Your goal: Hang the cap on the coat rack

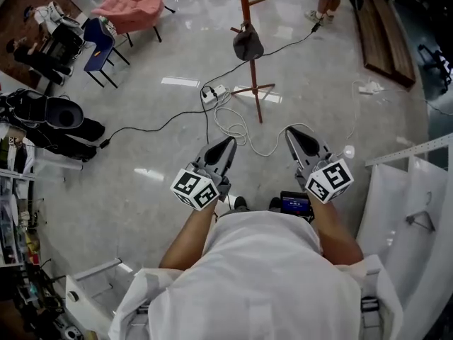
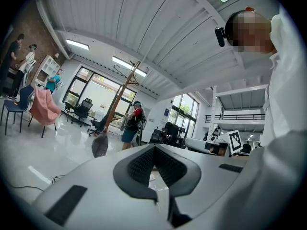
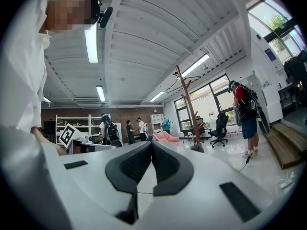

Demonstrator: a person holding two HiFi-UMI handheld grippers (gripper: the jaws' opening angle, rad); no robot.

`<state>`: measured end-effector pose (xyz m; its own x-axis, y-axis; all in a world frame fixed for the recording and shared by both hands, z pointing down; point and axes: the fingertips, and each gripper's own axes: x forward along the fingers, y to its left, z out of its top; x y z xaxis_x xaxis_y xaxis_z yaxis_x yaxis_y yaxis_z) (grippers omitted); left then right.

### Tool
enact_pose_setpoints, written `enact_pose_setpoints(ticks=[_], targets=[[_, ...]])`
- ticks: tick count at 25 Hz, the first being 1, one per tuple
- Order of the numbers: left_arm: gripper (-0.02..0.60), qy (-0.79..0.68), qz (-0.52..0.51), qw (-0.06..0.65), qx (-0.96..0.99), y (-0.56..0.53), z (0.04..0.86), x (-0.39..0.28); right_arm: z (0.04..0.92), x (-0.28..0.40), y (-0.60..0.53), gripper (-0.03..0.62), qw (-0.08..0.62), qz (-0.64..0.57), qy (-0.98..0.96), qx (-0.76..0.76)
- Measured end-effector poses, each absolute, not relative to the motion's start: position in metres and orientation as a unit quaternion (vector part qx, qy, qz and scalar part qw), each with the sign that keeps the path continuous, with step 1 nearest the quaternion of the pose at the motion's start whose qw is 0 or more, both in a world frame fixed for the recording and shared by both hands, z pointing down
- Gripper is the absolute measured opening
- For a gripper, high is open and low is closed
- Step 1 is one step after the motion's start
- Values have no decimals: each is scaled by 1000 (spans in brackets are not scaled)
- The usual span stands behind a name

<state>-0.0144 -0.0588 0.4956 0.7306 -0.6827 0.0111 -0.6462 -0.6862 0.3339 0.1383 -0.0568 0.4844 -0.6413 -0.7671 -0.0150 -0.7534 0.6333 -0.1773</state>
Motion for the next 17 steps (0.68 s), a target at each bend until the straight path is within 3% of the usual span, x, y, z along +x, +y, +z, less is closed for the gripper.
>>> enact_pose_setpoints(ticks=[17], targets=[[12, -373, -53, 162, 912, -77, 503, 14, 493, 176, -61, 25, 44, -88, 895, -434]])
